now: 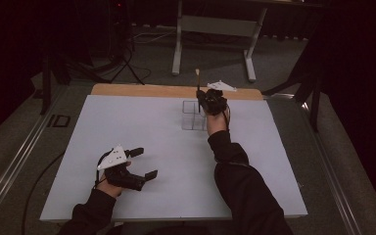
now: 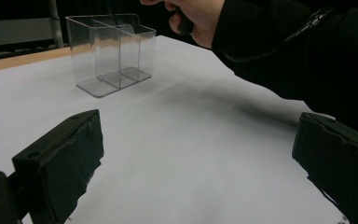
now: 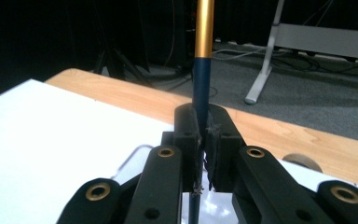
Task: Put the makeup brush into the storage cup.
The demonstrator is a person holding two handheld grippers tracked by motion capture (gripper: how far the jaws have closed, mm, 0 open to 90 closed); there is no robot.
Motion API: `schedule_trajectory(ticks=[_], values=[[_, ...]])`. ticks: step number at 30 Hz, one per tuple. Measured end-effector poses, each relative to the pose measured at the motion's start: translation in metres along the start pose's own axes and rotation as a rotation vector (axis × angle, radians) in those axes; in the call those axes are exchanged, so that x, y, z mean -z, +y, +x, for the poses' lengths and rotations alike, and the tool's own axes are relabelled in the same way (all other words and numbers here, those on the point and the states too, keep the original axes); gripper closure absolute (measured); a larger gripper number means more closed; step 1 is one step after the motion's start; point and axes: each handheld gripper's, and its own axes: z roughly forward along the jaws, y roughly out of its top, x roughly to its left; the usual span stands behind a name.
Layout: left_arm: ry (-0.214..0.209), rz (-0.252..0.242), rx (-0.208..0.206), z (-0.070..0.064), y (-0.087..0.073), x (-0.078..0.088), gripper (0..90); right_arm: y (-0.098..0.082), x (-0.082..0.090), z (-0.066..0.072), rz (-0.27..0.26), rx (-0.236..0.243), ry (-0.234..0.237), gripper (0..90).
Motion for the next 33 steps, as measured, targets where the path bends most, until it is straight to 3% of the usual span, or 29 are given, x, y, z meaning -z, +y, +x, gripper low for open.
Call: schedule_trajectory(ticks=[16,17,20,23,26,33], values=[[-0.006,0.002,0.009,0.0,0.0,-0.001,2.2,-0.023,-0.005,-0.004,0.083,-0.023,-0.002,83.4],[-0.006,0.008,0.013,0.0,0.0,-0.001,2.2,-0.023,-0.006,-0.004,0.097,-0.019,-0.009,81.1],[-0.003,0.007,0.014,0.0,0.0,-0.001,2.2,-0.022,-0.006,-0.006,0.105,-0.095,-0.025,44.0],[0.001,0.002,0.011,0.0,0.0,0.0,2.2,-0.018,-0.003,-0.007,0.105,-0.118,-0.031,27.7],[0.0,0.004,0.011,0.0,0.0,0.0,2.2,-0.013,0.0,-0.007,0.109,-0.089,-0.016,21.2],[-0.001,0.006,0.012,0.0,0.001,-0.001,2.2,-0.004,0.01,-0.004,0.09,-0.085,0.027,13.7]])
